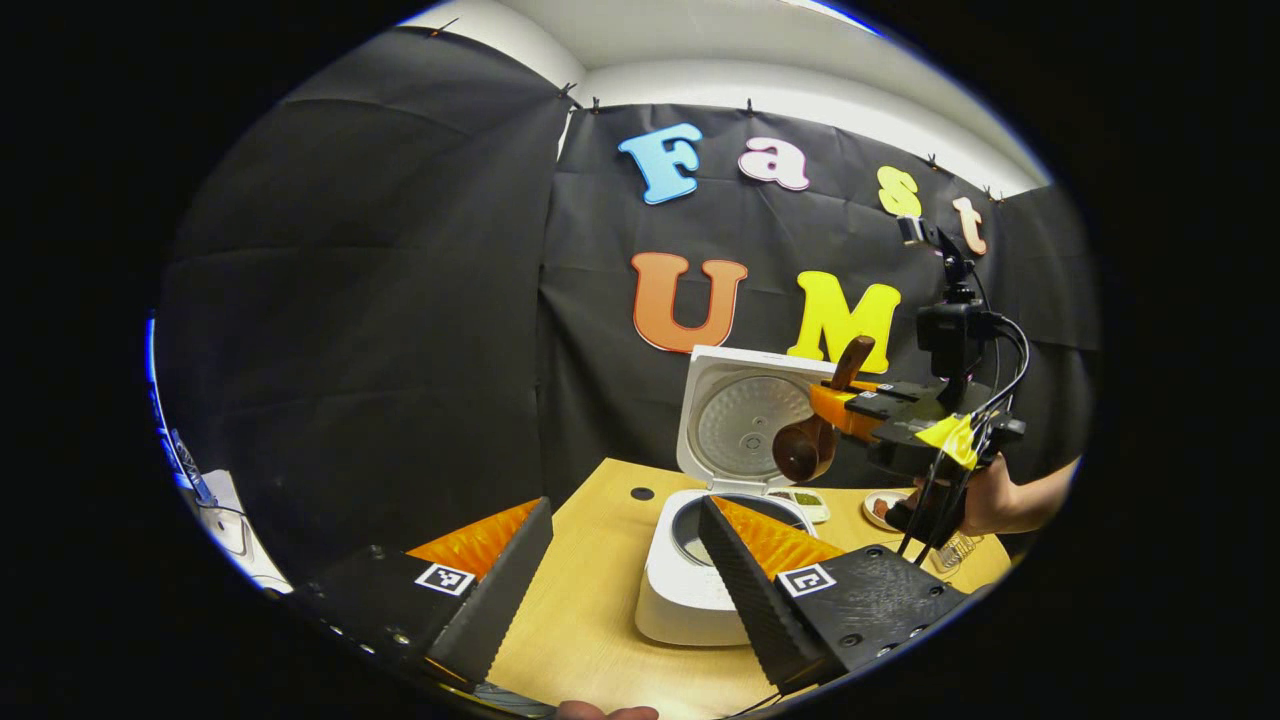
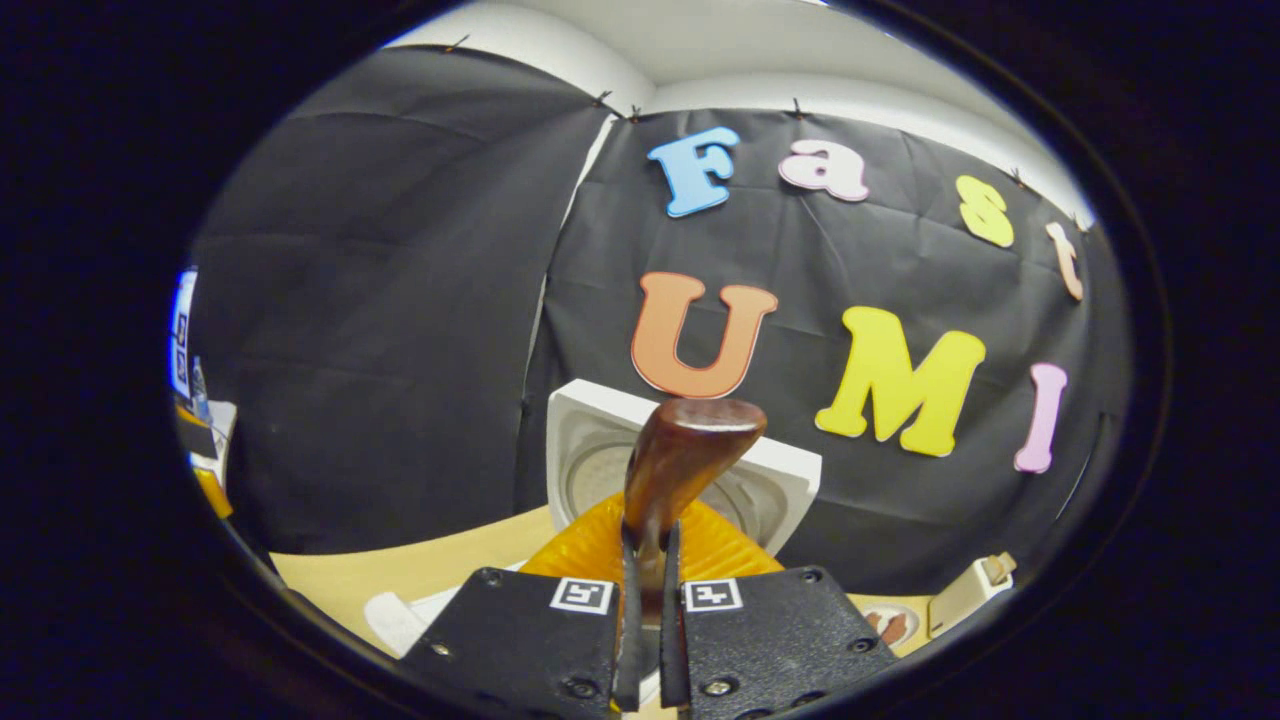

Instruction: Close the left gripper, press the button to open the rice cooker; take a wooden spoon from the chopstick holder with the right hand, scoop a spoonful of rice and pour it into the rice cooker, then put the wooden spoon back into the chopstick holder.

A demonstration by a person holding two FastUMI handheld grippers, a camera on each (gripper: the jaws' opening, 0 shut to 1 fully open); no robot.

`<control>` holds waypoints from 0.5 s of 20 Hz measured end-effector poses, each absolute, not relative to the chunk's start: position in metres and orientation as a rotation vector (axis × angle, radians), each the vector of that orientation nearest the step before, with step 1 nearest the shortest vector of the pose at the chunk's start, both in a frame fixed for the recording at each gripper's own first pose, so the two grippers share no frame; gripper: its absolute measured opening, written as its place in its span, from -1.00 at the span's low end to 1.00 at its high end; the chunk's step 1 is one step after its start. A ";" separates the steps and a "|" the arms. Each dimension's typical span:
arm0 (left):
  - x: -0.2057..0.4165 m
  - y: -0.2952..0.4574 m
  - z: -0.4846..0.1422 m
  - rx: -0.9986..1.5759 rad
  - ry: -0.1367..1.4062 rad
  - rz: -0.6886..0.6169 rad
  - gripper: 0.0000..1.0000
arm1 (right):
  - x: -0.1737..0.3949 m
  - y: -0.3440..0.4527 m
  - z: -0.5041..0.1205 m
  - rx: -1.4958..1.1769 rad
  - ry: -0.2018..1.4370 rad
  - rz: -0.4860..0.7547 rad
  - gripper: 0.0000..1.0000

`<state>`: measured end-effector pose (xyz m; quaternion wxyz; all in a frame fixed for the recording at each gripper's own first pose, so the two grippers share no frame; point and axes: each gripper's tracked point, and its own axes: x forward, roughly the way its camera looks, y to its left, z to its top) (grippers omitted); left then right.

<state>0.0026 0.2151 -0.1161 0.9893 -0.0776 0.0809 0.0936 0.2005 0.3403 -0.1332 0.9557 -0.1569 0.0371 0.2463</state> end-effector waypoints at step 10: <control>0.003 0.150 -0.087 -0.180 0.144 0.107 0.89 | 0.171 0.247 -0.061 0.066 0.158 0.454 -0.84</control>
